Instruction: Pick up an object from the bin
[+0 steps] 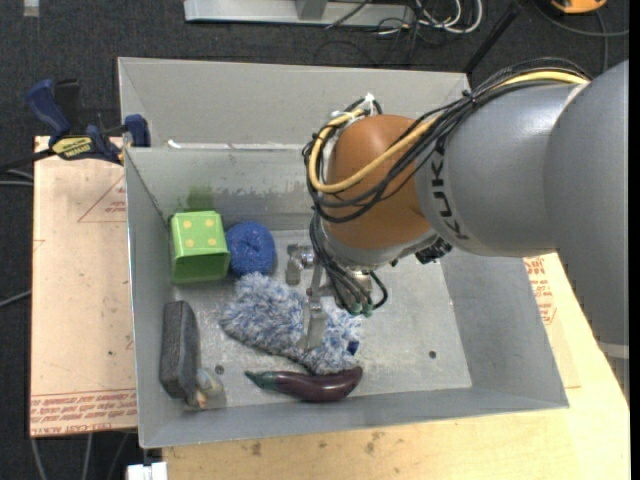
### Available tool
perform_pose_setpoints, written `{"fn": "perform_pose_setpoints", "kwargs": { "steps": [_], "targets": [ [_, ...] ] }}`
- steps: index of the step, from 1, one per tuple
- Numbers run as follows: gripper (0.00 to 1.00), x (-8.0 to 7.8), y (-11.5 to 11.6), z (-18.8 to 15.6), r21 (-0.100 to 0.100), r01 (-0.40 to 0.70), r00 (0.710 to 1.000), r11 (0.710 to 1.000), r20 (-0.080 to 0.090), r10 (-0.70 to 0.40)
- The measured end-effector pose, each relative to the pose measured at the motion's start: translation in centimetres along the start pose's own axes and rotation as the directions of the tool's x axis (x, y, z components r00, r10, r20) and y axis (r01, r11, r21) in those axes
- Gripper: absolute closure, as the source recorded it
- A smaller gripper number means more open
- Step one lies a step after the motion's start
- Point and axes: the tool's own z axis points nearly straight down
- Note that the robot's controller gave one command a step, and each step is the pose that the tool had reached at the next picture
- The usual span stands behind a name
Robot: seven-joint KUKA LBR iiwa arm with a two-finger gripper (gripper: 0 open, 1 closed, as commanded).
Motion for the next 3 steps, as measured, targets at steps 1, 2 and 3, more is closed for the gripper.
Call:
{"fn": "perform_pose_setpoints", "kwargs": {
  "steps": [1, 2, 3],
  "targets": [
    [0.0, -0.2, -0.1, -0.5, -0.001, -0.003, 1.0, 1.0, 0.008, 0.003],
    [0.0, -3.3, -0.3, 7.1, -0.001, 0.047, 0.999, 0.999, 0.009, -0.047],
    [0.0, -3.8, 0.4, 7.2, 0.0, 0.023, 1.0, 1.0, 0.005, -0.023]
  ]
}}
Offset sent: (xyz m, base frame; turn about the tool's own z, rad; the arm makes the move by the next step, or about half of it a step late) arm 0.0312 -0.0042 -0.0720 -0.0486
